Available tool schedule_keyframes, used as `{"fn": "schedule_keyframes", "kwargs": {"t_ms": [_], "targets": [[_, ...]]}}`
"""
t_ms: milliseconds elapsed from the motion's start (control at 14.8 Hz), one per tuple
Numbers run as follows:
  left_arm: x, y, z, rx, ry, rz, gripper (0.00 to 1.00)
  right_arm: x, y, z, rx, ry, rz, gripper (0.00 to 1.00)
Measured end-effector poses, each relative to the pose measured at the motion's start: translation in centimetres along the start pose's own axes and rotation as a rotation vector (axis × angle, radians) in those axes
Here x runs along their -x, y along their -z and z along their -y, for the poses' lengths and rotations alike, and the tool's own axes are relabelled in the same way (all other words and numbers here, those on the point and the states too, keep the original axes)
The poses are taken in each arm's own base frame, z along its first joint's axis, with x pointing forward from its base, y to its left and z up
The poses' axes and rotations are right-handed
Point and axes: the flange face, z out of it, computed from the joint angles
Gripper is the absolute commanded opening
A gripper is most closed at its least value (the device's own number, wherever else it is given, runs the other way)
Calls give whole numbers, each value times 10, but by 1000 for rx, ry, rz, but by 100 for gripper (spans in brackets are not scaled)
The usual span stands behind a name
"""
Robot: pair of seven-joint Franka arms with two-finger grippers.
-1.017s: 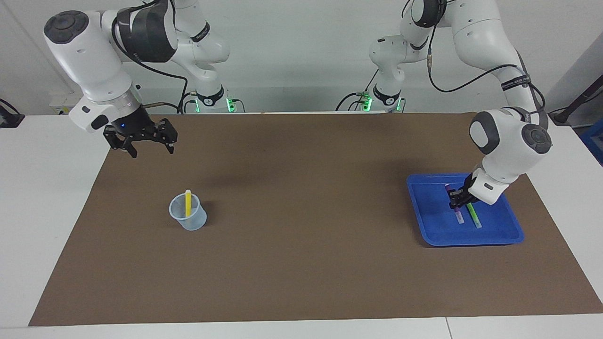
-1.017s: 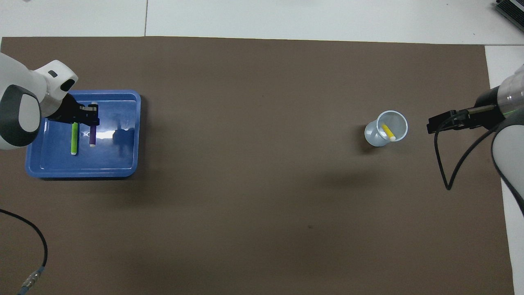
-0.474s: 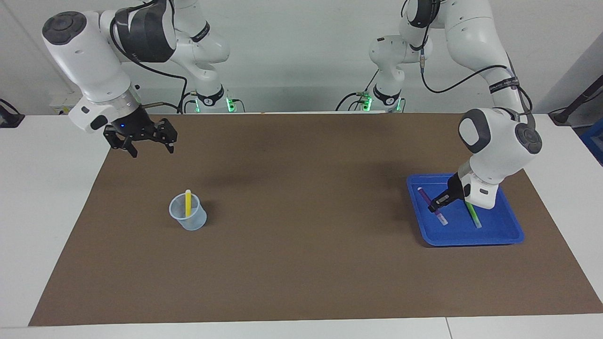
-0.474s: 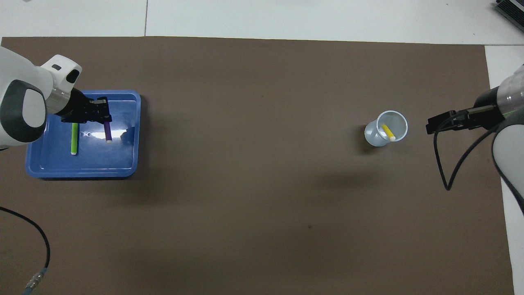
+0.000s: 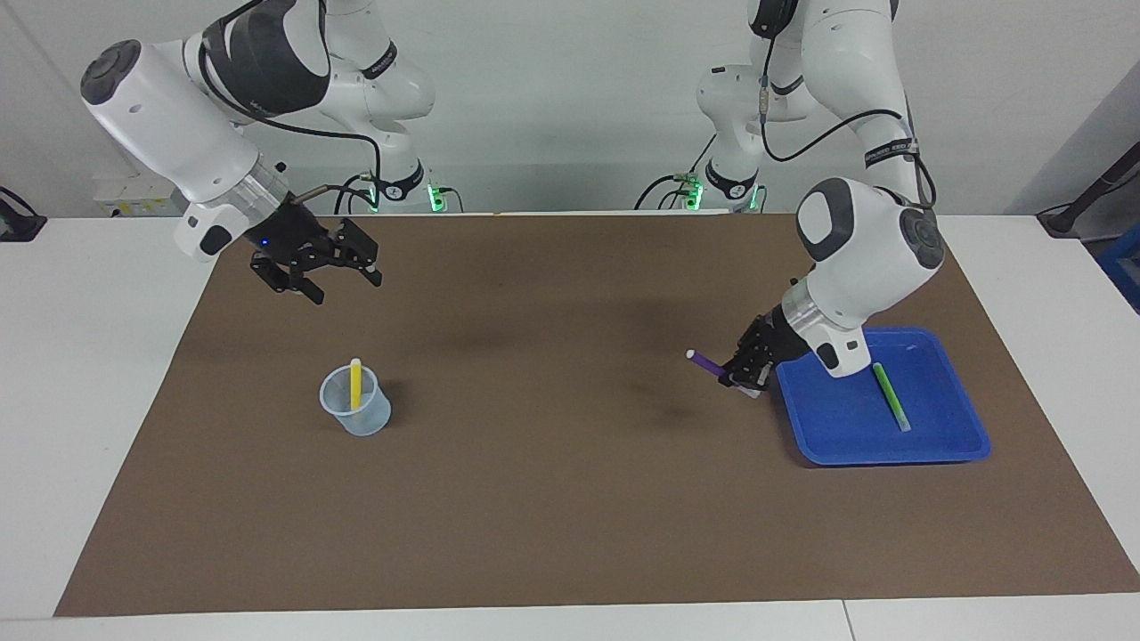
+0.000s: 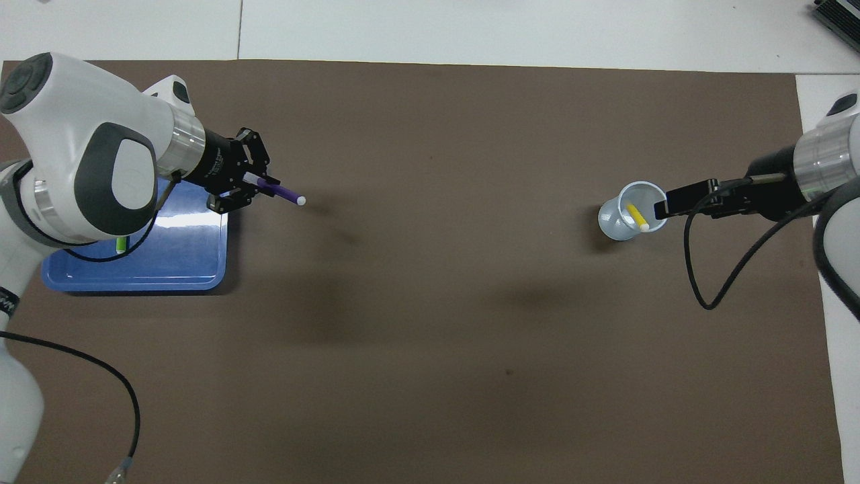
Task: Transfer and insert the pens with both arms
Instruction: 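Lift the purple pen toward center while the right gripper approaches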
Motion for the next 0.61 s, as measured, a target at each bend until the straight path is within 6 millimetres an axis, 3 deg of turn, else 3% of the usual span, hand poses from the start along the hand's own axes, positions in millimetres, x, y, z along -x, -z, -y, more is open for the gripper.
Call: {"fn": "schedule_keyframes", "kwargs": {"t_ms": [136,271,610], "targets": [[24,5,-6,69,215,31,0,-4,-1,11,-88,-43,-45,100],[47,7,-10,112,337,54,0,-6,-11,34,-153,-62,-68,100],[134,-13,-5,143,448,95,0,-9,-69,100,-186,-55,-115,100]]}}
